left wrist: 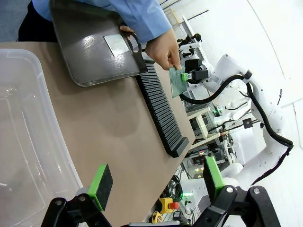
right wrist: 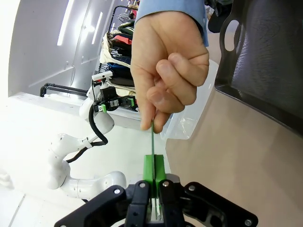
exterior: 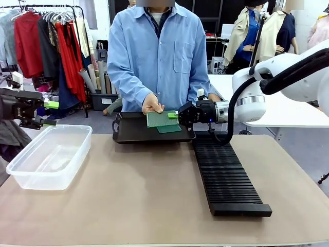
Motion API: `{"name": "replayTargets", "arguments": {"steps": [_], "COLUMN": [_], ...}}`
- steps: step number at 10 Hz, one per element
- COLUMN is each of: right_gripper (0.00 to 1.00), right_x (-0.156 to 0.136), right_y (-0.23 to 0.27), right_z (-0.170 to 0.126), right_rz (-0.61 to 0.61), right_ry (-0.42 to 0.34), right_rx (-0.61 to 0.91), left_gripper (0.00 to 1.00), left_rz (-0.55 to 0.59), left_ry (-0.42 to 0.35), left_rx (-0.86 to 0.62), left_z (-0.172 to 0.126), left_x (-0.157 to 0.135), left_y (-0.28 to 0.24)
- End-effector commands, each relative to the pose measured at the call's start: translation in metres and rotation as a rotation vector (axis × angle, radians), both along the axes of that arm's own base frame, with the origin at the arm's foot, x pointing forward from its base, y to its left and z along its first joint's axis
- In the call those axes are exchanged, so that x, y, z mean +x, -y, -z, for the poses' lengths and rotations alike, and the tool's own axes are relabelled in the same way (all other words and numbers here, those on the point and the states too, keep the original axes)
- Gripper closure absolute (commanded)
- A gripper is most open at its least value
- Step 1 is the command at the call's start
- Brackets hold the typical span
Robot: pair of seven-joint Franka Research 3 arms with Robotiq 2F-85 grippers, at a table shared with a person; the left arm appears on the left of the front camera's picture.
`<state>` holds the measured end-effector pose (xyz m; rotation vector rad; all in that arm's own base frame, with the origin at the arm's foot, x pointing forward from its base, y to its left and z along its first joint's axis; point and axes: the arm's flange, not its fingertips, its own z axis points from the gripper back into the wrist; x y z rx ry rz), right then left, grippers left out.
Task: Sort PCBs into racks and boxes based on the side picked up.
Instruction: If the short side of the Blank PCB is picked up, insert it into the PCB Rack ; if the long side is picked up, place it in the Organizing box.
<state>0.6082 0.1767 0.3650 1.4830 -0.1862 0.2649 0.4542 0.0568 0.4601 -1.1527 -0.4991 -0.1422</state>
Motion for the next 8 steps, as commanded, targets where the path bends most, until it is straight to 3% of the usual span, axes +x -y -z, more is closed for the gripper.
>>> {"name": "replayTargets", "arguments": {"steps": [1,8], "right_gripper": [1.0,1.0], "right_x": [0.0004,0.0004], "right_y": [-0.002,-0.002], "right_z": [-0.0015,-0.0015], "right_rz": [0.001,0.001], "right_ry": [0.004,0.004], "right_rx": [0.006,0.006], "left_gripper": [0.0,0.0], "left_rz": [0.0,0.0], "left_ry": [0.001,0.001], "left_rx": [-0.003,-0.003], "left_z": [-0.0004,-0.0004], "left_x": [-0.001,-0.001], "left_y": [-0.0003,-0.0003]}}
